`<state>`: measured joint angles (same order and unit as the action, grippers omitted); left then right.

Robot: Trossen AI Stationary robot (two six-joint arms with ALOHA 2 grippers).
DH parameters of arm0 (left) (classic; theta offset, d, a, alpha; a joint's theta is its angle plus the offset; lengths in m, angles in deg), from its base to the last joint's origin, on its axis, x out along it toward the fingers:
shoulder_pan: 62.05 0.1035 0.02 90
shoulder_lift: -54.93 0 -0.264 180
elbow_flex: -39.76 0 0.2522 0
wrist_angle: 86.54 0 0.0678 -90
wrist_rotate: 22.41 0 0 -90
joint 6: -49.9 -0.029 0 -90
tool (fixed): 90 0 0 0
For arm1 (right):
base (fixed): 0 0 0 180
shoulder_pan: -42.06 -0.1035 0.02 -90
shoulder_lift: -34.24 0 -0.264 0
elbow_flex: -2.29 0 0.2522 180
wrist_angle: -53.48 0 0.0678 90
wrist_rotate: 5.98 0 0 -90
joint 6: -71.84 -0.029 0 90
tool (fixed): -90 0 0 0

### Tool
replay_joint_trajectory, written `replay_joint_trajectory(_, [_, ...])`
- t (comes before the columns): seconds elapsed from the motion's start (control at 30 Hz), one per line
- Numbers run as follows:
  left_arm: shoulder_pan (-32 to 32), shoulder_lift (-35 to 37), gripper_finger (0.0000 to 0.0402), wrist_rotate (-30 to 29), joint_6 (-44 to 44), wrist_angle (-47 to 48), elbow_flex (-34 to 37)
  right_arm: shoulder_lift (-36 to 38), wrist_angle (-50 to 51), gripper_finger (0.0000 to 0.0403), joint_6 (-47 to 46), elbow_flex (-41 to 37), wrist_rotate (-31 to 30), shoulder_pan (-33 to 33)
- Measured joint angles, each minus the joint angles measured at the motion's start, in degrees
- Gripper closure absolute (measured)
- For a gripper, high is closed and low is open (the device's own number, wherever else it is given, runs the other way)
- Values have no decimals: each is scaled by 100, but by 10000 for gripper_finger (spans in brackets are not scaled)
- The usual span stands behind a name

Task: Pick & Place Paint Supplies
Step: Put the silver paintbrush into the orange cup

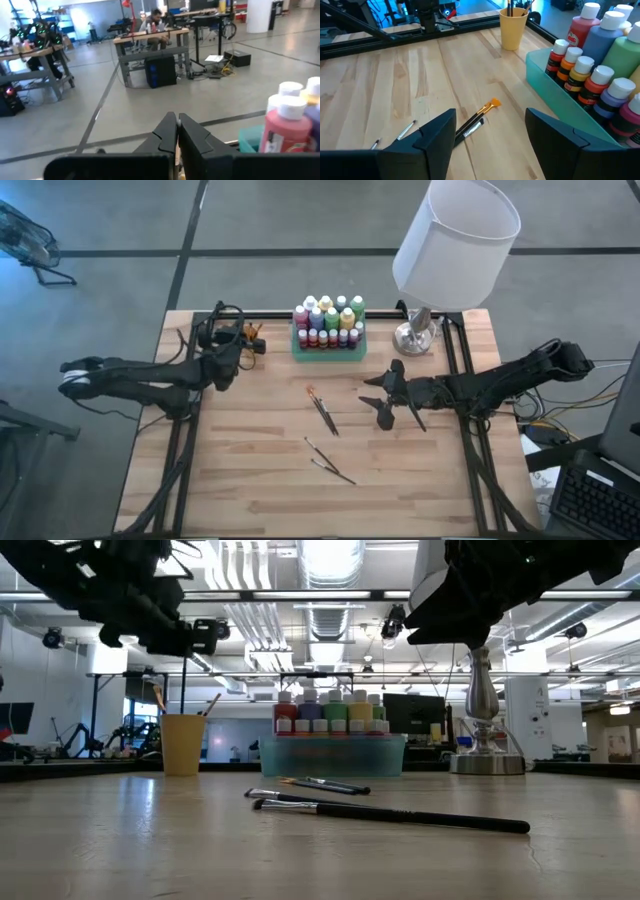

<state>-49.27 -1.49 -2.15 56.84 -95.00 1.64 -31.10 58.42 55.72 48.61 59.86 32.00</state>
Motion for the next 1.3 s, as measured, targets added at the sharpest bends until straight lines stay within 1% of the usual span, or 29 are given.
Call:
replay_joint_trajectory(0.2, [142,-235,395,26,399,-123,239,0,2,175,4,0,1,0])
replay_joint_trajectory(0.33, [180,-433,395,62,426,-741,507,0,2,170,2,0,1,0])
replay_joint_trajectory(0.47, [224,-619,395,174,455,-1111,680,0,2,156,2,0,1,0])
replay_joint_trajectory(0.83, [293,-1226,395,181,819,-1186,710,0,4,131,2,0,4,0])
replay_joint_trajectory(0.93, [301,-1364,395,184,919,-1224,710,-2,4,132,2,0,6,0])
replay_joint_trajectory(1.07, [352,-1480,394,313,1007,-1335,710,-1,5,144,3,0,7,0])
replay_joint_trajectory(1.13, [390,-1511,385,319,1104,-1335,710,-2,7,151,4,0,9,0])
replay_joint_trajectory(1.3, [441,-1512,339,375,1257,-1334,708,-2,9,164,18,0,10,0])
